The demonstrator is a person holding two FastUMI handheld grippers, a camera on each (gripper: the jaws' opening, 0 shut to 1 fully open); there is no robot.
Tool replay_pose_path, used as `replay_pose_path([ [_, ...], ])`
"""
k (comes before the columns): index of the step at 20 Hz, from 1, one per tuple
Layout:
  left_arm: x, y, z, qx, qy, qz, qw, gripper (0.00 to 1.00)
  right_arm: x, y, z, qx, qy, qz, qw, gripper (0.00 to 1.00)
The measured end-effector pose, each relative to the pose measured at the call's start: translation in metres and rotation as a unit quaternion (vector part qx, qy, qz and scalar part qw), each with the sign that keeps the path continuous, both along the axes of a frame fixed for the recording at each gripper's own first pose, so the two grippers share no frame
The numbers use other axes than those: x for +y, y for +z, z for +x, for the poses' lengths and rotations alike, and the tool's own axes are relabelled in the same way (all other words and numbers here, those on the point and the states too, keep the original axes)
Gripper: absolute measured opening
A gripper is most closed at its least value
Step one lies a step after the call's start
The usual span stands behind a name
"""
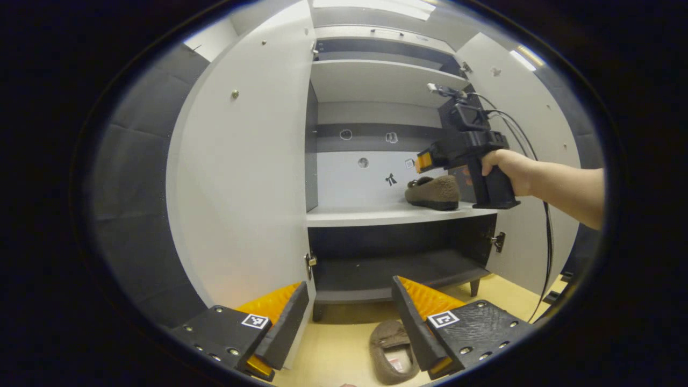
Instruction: Grab one shoe with the right hand and put it into the shoe cabinet, grab the other shoe with the left hand and put it into the shoe cabinet; then close the right door with the right hand and the left door with the left hand.
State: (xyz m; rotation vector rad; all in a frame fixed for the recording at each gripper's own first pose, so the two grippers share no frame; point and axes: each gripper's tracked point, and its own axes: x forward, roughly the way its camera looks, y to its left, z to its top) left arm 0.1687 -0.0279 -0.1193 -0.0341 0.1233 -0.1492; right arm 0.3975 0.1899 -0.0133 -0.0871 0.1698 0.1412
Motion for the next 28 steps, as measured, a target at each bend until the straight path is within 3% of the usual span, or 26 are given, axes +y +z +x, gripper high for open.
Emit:
replay_pose_path([
  [7,-0.013,-0.025,-0.004,0.023,-0.014,0.002,1.000,0.90,-0.032,0.015,-0.086,-0.049,0.011,0.011,0.999,0.98],
  [15,-0.033,-0.071,-0.018,0.073,-0.043,0.030,0.996,0.90,-0.061,0.006,-0.181,-0.064,0.024,-0.003,0.998,0.98],
  [28,-0.038,-0.200,-0.030,0.228,-0.061,0.036,0.971,0.91,-0.086,-0.037,-0.288,-0.020,0.021,-0.011,1.000,0.98],
])
